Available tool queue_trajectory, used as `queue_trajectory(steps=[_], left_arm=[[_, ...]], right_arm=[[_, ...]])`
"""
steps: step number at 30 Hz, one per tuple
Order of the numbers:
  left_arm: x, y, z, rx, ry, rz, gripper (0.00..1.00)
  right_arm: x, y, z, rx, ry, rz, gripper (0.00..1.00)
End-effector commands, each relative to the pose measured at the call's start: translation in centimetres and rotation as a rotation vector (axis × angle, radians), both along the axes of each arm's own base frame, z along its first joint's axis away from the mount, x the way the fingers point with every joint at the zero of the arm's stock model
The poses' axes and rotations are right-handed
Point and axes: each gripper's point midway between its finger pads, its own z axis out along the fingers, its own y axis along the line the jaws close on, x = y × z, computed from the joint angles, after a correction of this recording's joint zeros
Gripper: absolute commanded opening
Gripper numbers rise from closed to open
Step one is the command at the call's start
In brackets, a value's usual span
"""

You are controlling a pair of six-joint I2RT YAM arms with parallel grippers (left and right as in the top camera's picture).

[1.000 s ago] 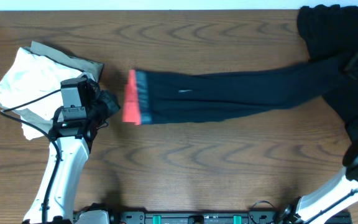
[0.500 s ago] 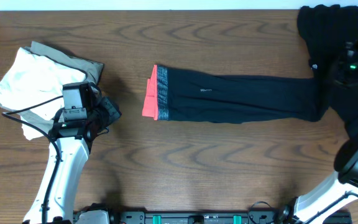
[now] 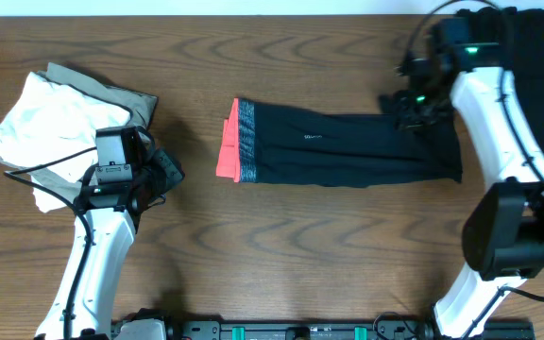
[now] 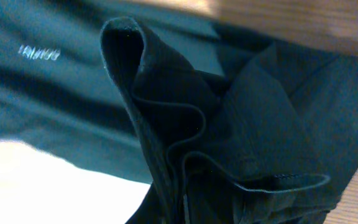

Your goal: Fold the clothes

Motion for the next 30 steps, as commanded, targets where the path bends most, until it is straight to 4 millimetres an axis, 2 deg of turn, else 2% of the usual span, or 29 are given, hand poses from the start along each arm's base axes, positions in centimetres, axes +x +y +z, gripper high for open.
queue_trajectory(steps=[1,3,6,7,10,13,20,30], left_arm=[[0.2,-0.2,0.5,-0.004,-0.012,-0.017,0.27],[0.1,-0.2,0.5,-0.004,-0.010,-0.017,0.27],[0.1,-0.2,0.4,-0.004,-0.006,-0.017,0.27],[0.0,-0.3,0.4,-0.005,-0.005,-0.017,0.27],[-0.1,-0.3,0.3,-0.005,0.002,-0.017,0.27],[-0.1,-0.3,0.3,-0.005,0.003,-0.017,0.27],[-0.1,-0.3,0.3,0.005,-0.001,-0.032,0.27],[-0.1,-0.3,0.3,0.006,-0.001,-0.033,0.27]], right_arm=[[-1.3,1.1,0.1,-0.082,0.004,0.070,0.04],[-2.0,1.7,-0.6,-0.108,0.020,0.097,0.12],[-2.9,2.5,-1.5,-0.118,0.045,0.126,0.14],[-3.2,2.7,-1.9,-0.120,0.055,0.132,0.20],[-3.9,2.9,-2.6,-0.124,0.077,0.143,0.23],[-4.1,2.7,-3.1,-0.128,0.084,0.157,0.36],[-2.8,0.0,-3.0,-0.206,0.046,0.061,0.41],[-2.7,-0.7,-4.1,-0.177,0.050,-0.026,0.48]])
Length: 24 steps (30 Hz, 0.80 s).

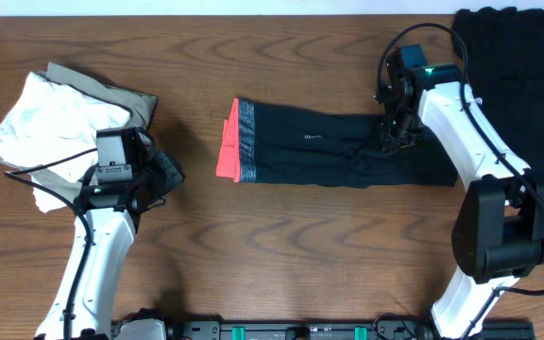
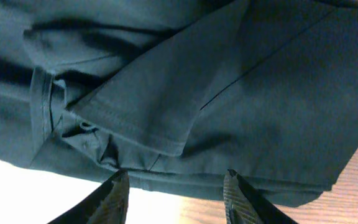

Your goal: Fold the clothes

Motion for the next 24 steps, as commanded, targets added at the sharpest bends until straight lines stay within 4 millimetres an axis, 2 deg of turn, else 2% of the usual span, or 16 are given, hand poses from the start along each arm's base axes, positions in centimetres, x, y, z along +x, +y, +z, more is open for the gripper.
queue_trajectory(steps=[1,5,8,9,15,20,24], left_arm=[[0.2,-0.2,0.5,0.004,-0.017,-0.029,0.27],[0.2,-0.2,0.5,0.004,-0.017,-0.029,0.27],[0.2,-0.2,0.5,0.004,-0.017,-0.029,0.28],[0.2,-0.2,0.5,0.006,-0.018,-0.032,0.28],[0.1,-0.2,0.5,0.009,-0.014,-0.037,0.28],[0.1,-0.2,0.5,0.009,-0.014,-0.037,0.27],[0.1,-0.2,0.5,0.009,-0.014,-0.037,0.28]], right_arm=[[-0.5,-0.1,0.0,0.013,-0.010,-0.040,0.48],[-1.0,0.1,-1.5,0.031,-0.001,-0.055,0.47],[-0.7,-0.4,-2.4,0.012,-0.028,-0.118,0.34],[-0.4,-0.6,-2.5,0.012,-0.043,-0.147,0.34],[1.4,0.5,-1.6,0.109,-0.104,-0.175,0.33],[2.4,1.2,-0.7,0.206,-0.122,-0.183,0.09],[3.8,2.7,0.0,0.328,-0.167,-0.148,0.08]])
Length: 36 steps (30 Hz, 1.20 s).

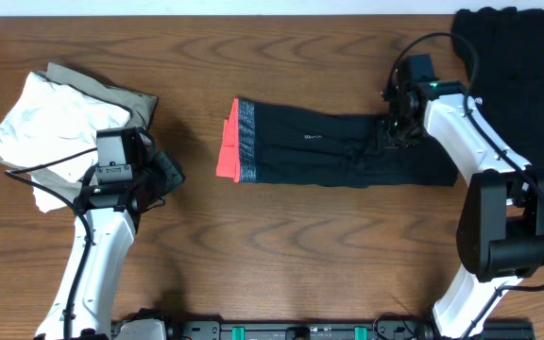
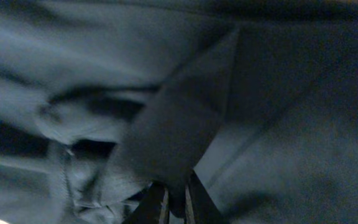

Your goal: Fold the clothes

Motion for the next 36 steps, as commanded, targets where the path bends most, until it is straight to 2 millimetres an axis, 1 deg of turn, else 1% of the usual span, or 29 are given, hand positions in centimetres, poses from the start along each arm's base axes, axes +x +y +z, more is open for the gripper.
queue_trajectory(steps=[1,2,3,4,5,6,9,13,16,18,20,21,22,23,26,28,31,34,36], left_arm=[[0.2,-0.2,0.5,0.000,-0.014,-0.023,0.27],[0.2,-0.2,0.5,0.000,-0.014,-0.023,0.27],[0.2,-0.2,0.5,0.000,-0.014,-0.023,0.28],[0.2,-0.2,0.5,0.000,-0.013,-0.023,0.28],[0.2,-0.2,0.5,0.000,-0.013,-0.023,0.28],[0.2,-0.2,0.5,0.000,-0.012,-0.023,0.28],[0.0,-0.2,0.4,-0.001,-0.006,-0.023,0.28],[0.0,-0.2,0.4,-0.001,-0.006,-0.023,0.28],[-0.1,-0.3,0.3,-0.002,0.001,-0.023,0.29],[-0.2,-0.6,0.3,-0.009,0.001,-0.043,0.38],[-0.1,-1.7,0.7,-0.028,-0.031,-0.131,0.41],[0.1,-2.3,1.0,-0.031,-0.053,-0.181,0.47],[0.2,-2.8,1.2,-0.028,-0.072,-0.226,0.55],[0.2,-3.2,1.3,-0.016,-0.085,-0.266,0.60],[0.3,-4.2,1.0,0.007,-0.098,-0.330,0.67],[0.9,-5.0,0.5,0.006,-0.104,-0.355,0.72],[1.9,-6.5,-0.5,-0.001,-0.118,-0.410,0.77],[2.9,-8.3,-1.3,-0.028,-0.153,-0.484,0.83],[3.9,-8.5,-2.2,-0.028,-0.163,-0.486,0.83]], right_arm=[[2.0,2.1,3.0,0.149,-0.104,0.035,0.09],[2.5,2.5,3.3,0.169,-0.128,0.042,0.11],[3.1,2.9,3.6,0.192,-0.157,0.051,0.16],[3.6,3.3,3.9,0.211,-0.180,0.059,0.25],[4.1,3.8,4.3,0.232,-0.204,0.070,0.36],[4.4,4.2,4.5,0.247,-0.219,0.079,0.45],[4.6,5.2,5.0,0.293,-0.238,0.101,0.56],[4.2,5.1,4.8,0.292,-0.223,0.119,0.56],[3.8,3.4,4.3,0.248,-0.194,0.085,0.51],[3.5,2.0,4.2,0.229,-0.172,0.054,0.48],[3.1,0.4,4.3,0.207,-0.156,0.016,0.46],[2.9,-0.6,4.5,0.193,-0.151,-0.006,0.46],[2.7,-1.5,4.8,0.181,-0.151,-0.025,0.45],[2.5,-2.6,5.2,0.166,-0.155,-0.048,0.46],[2.1,-5.3,7.2,0.126,-0.189,-0.106,0.47],[1.5,-6.4,8.9,0.123,-0.215,-0.132,0.48],[0.5,-7.1,10.7,0.114,-0.238,-0.128,0.49],[-0.4,-7.0,11.6,0.107,-0.238,-0.112,0.50],[-1.1,-7.1,11.7,0.097,-0.223,-0.116,0.50]])
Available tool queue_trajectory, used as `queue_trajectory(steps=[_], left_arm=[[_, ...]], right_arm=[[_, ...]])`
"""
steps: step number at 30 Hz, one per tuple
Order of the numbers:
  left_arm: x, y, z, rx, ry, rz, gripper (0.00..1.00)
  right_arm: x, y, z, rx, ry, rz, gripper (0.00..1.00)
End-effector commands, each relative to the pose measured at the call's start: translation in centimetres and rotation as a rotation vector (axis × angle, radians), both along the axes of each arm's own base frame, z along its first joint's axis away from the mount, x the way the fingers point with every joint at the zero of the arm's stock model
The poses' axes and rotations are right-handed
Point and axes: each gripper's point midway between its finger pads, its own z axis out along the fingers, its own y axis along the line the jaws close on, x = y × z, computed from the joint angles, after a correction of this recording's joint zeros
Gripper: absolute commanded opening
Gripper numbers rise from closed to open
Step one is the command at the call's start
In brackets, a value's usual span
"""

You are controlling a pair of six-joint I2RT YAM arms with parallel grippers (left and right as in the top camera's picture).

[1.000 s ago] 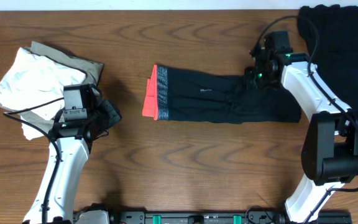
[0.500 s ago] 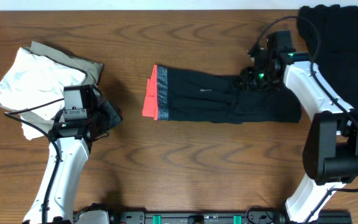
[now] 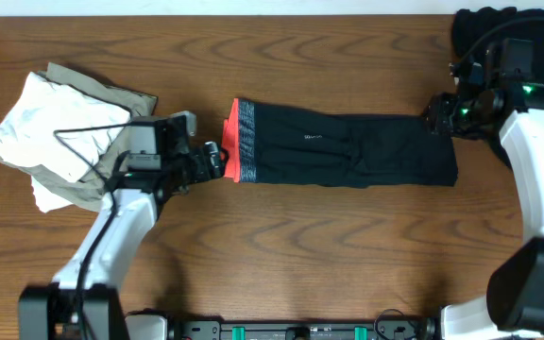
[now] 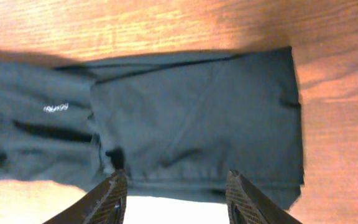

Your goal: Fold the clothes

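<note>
Black pants (image 3: 348, 149) with a coral waistband (image 3: 228, 144) lie flat and straight across the middle of the table. In the right wrist view the pants (image 4: 185, 118) show smooth leg ends and a small white logo. My right gripper (image 3: 439, 117) hovers at the leg end, open (image 4: 174, 175), with nothing between its fingers. My left gripper (image 3: 213, 159) sits at the waistband's left edge; the overhead view does not show how its jaws stand.
A heap of white and khaki clothes (image 3: 55, 132) lies at the far left. Folded black garments (image 3: 503, 38) are stacked at the back right corner. Bare wooden table (image 3: 300, 246) stretches in front of the pants.
My right gripper was shut on a fold of the pant leg; now it is open and further right at the leg end, which lies flat. My left gripper has moved right to the waistband.
At first my right gripper held the bunched leg end up at the right. Then it was open over a crumpled fold mid-leg, then shut on that fold. Now the leg lies straight and flat, and the long-idle left arm has reached the waistband.
</note>
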Motion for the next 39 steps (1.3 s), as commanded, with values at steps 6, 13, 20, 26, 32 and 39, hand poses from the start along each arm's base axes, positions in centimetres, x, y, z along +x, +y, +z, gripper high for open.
queue_trajectory(steps=[6,13,20,26,32,39], left_arm=[[1.6,-1.0,-3.8,-0.015,0.027,-0.052,0.83],[1.5,-2.6,-6.1,-0.104,0.075,-0.104,0.83],[0.8,-3.2,-7.5,-0.153,0.147,-0.093,0.83],[-0.9,-3.9,-8.2,-0.152,0.221,-0.108,0.82],[-1.8,-6.1,-8.3,-0.141,0.234,-0.162,0.67],[-2.0,-6.2,-8.4,-0.137,0.238,-0.164,0.44]], right_arm=[[-1.2,-0.2,0.5,-0.031,0.024,0.025,0.49],[-1.3,-0.2,0.5,-0.029,0.032,0.025,0.50],[-1.5,-0.1,0.4,-0.028,0.040,0.026,0.49],[-1.6,-0.1,0.4,-0.027,0.042,0.028,0.49],[-1.6,0.0,0.4,-0.024,0.043,0.029,0.49],[-1.9,0.1,0.3,-0.022,0.055,0.030,0.49]])
